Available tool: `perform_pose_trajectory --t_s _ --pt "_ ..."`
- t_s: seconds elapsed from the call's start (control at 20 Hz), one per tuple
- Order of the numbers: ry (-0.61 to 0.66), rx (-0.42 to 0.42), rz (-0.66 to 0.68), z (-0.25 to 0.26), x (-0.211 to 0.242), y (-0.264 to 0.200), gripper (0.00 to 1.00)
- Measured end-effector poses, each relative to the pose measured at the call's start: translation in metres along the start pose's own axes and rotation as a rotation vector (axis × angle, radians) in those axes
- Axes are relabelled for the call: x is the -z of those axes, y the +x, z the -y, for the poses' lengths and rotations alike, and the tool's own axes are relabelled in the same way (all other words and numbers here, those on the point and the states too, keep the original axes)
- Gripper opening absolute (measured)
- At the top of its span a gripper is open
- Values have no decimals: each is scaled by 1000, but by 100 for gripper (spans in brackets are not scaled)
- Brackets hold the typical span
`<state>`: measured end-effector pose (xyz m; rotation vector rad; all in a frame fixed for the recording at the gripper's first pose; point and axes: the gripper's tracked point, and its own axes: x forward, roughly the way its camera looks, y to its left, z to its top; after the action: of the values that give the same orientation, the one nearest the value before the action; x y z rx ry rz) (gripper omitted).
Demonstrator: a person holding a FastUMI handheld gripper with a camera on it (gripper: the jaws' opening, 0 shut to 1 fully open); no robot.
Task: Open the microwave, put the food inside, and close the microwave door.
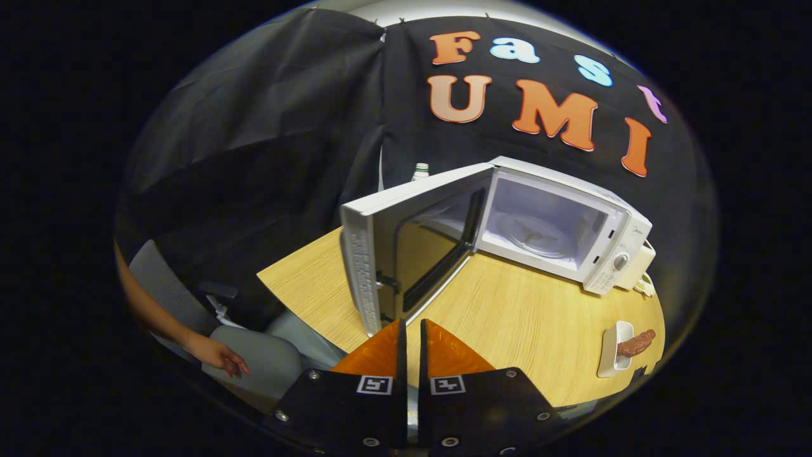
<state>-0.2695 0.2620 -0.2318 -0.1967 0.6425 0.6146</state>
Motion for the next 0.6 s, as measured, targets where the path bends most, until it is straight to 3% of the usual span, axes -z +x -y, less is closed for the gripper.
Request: perform_pose_trajectory --t_s 0.3,0.45,0.6 --pt "109 254 54 133 -8 -19 18" --pt "130 343 41 192 3 -24 34" --pt "144 404 6 248 21 -26 57"
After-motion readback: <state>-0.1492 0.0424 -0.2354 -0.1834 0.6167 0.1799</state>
